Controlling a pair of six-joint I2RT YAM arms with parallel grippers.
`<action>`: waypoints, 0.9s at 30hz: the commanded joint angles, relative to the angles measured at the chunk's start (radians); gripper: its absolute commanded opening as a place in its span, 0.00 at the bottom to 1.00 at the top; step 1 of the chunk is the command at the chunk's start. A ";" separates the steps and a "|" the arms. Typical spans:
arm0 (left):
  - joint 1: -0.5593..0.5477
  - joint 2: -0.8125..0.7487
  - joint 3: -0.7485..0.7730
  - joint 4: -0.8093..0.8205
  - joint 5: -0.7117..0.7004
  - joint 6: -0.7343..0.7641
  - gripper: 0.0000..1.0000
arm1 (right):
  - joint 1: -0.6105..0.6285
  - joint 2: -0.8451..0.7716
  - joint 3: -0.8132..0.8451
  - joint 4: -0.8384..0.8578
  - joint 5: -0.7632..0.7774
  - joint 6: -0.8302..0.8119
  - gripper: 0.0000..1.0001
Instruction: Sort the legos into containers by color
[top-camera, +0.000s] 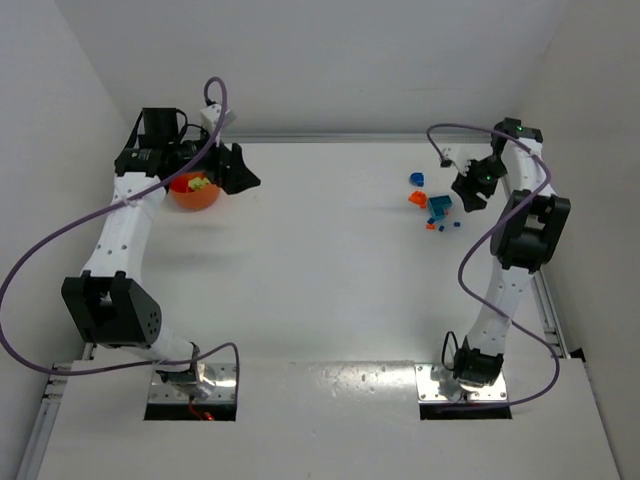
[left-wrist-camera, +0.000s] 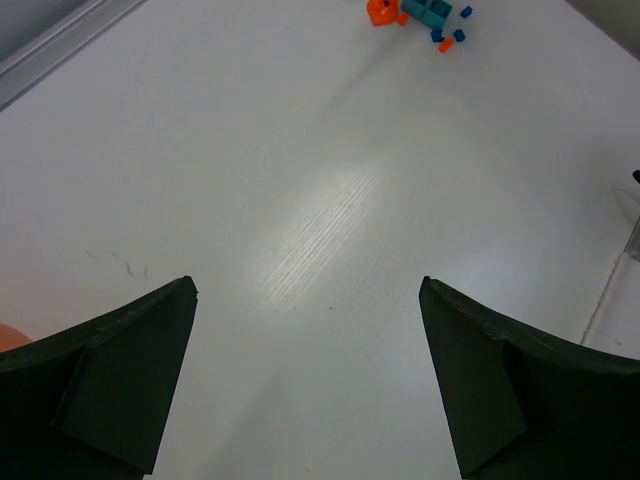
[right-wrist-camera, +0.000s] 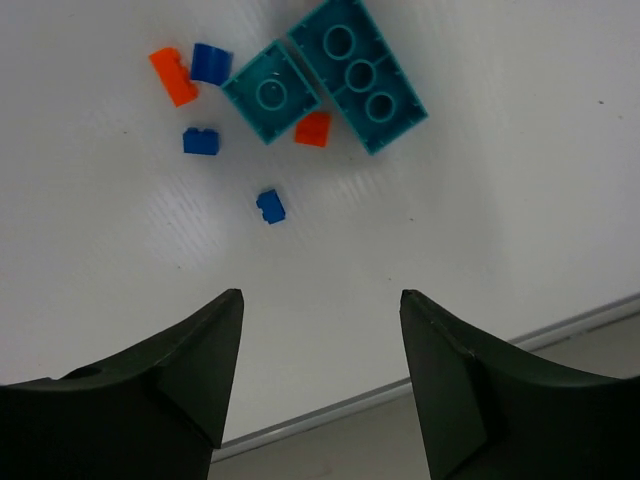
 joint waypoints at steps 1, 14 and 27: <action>-0.020 0.014 0.035 0.027 0.038 -0.024 1.00 | 0.006 -0.012 -0.016 -0.034 -0.066 -0.110 0.65; -0.039 0.058 0.045 0.046 0.041 -0.033 1.00 | 0.015 0.109 0.042 0.037 -0.107 -0.110 0.72; -0.048 0.100 0.064 0.046 0.041 -0.033 1.00 | 0.034 0.218 0.177 0.085 -0.143 -0.090 0.72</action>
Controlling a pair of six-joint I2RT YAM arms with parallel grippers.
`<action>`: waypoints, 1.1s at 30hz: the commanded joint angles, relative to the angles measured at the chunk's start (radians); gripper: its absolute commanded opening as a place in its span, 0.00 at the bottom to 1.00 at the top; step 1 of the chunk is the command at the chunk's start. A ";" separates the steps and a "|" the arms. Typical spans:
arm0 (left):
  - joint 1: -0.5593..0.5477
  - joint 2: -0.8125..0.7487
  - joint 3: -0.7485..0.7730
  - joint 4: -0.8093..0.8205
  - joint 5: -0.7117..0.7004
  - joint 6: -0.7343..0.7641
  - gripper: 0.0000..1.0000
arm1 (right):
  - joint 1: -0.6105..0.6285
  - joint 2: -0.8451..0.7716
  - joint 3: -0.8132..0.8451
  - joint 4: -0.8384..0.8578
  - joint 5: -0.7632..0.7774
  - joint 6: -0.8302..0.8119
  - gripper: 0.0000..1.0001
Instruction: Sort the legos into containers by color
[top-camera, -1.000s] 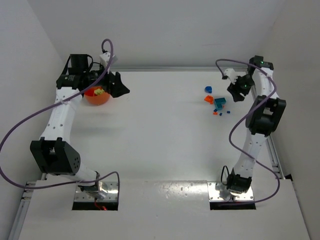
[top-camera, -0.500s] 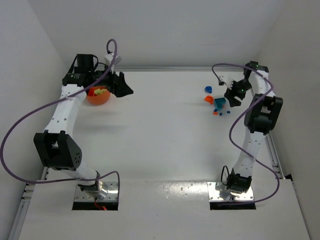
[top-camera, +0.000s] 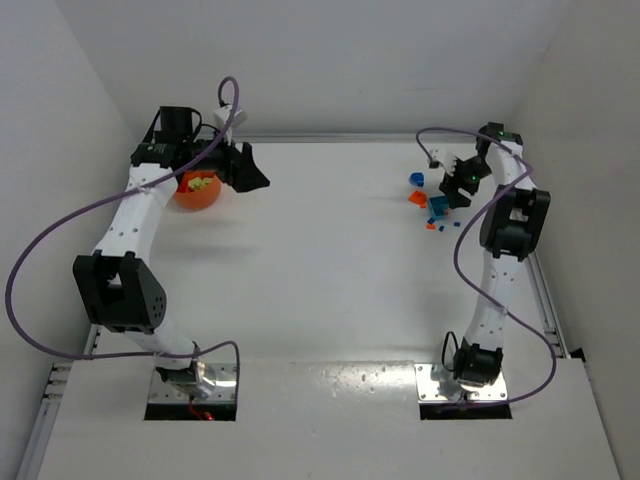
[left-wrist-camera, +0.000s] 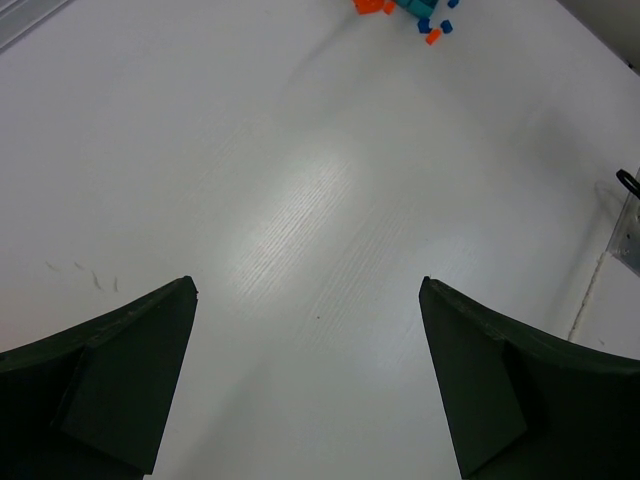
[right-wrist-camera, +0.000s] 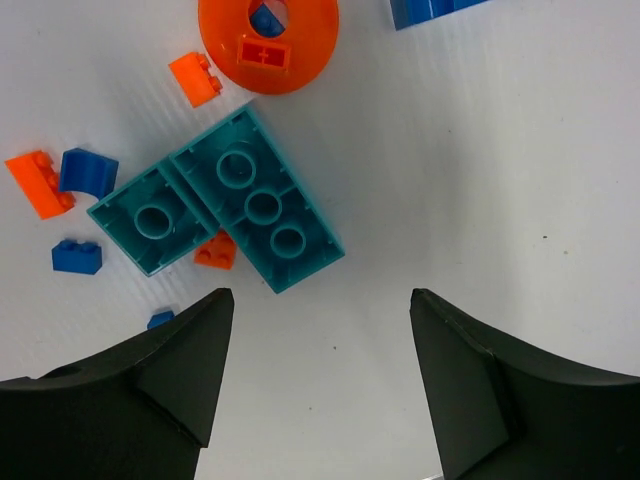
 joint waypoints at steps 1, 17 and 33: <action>-0.014 0.008 0.040 0.026 0.028 0.002 1.00 | 0.015 0.000 0.038 0.019 -0.060 -0.010 0.72; -0.014 0.045 0.060 0.026 0.000 0.002 1.00 | 0.066 0.060 0.029 0.022 -0.039 -0.010 0.71; -0.023 0.001 0.005 0.076 0.000 -0.039 1.00 | 0.075 -0.102 -0.081 -0.059 -0.093 0.011 0.14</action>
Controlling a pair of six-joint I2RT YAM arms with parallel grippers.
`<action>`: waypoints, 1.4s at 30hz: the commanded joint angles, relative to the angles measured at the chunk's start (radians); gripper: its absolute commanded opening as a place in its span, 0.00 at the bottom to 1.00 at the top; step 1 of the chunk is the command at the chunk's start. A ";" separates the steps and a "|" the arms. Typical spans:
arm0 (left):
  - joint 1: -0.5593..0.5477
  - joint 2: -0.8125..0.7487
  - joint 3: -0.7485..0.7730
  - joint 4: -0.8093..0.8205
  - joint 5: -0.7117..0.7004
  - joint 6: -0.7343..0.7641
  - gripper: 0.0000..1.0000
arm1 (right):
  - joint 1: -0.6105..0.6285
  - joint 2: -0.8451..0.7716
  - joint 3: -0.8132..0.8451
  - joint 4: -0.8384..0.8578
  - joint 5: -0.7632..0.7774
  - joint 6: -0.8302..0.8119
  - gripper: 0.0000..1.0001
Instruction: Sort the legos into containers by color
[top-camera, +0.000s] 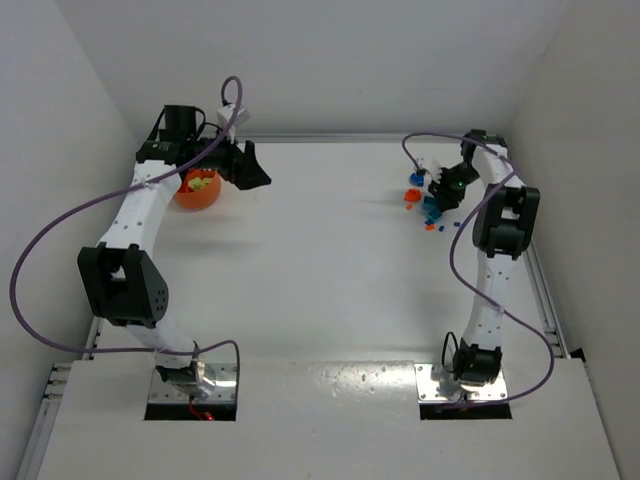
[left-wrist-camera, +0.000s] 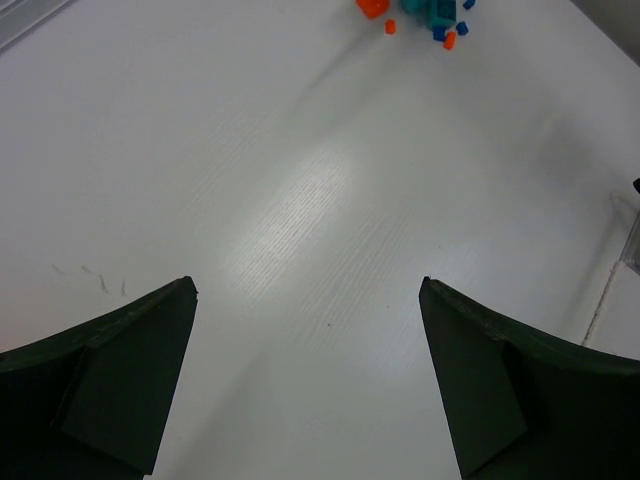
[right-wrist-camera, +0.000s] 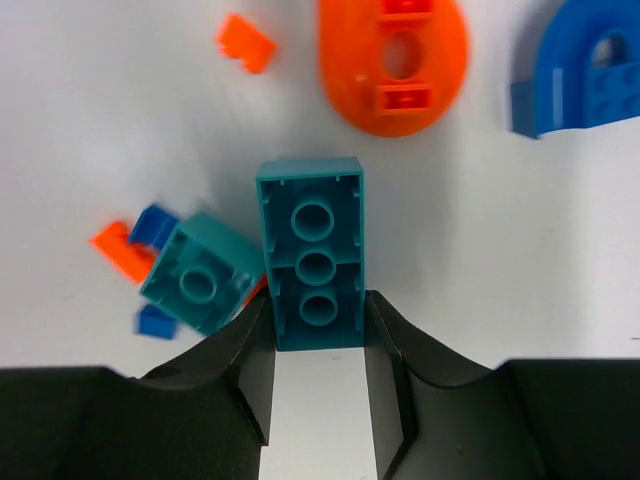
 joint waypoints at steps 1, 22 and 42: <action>-0.016 -0.059 -0.034 0.091 0.033 -0.047 1.00 | -0.005 -0.148 -0.044 -0.059 -0.115 0.003 0.13; -0.195 -0.067 -0.099 0.375 0.187 -0.527 0.96 | 0.359 -0.828 -0.541 0.452 -0.296 0.716 0.13; -0.260 0.071 -0.120 0.541 0.137 -0.748 0.96 | 0.584 -0.762 -0.446 0.498 -0.184 0.856 0.13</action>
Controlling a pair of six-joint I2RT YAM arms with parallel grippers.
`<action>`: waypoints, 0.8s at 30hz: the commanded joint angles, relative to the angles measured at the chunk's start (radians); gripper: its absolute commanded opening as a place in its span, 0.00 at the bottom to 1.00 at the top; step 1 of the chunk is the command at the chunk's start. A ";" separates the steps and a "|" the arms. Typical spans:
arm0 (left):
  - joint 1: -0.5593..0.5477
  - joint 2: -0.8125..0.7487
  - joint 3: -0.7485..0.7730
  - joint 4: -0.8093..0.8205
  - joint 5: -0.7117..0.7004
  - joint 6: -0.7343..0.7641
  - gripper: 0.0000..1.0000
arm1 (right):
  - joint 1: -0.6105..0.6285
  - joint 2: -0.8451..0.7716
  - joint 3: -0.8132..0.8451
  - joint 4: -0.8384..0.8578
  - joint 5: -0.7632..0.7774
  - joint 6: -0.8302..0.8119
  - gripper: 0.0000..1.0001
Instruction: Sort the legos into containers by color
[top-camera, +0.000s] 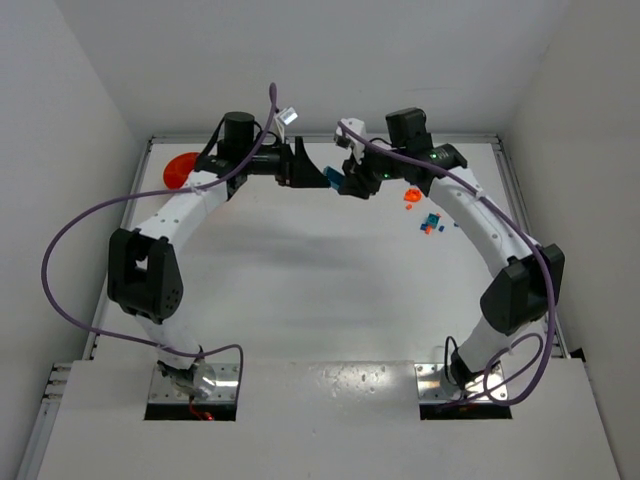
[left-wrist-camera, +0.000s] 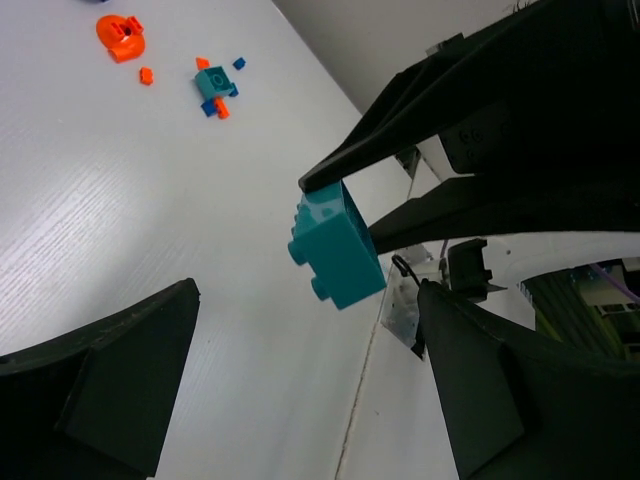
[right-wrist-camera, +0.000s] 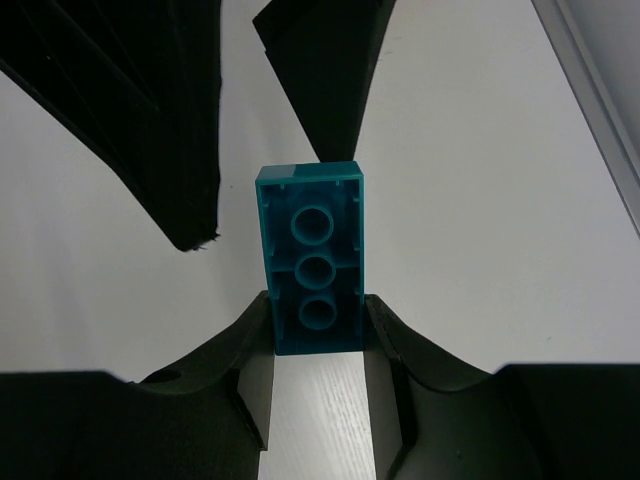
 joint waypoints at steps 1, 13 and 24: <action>-0.001 0.007 0.004 0.042 -0.003 -0.032 0.96 | 0.037 0.019 0.035 0.021 0.045 -0.008 0.13; -0.001 0.025 0.004 0.061 0.015 -0.063 0.53 | 0.096 0.028 0.055 0.012 0.122 -0.030 0.13; -0.001 0.035 -0.023 0.081 0.043 -0.060 0.21 | 0.096 0.028 0.064 0.023 0.208 -0.033 0.74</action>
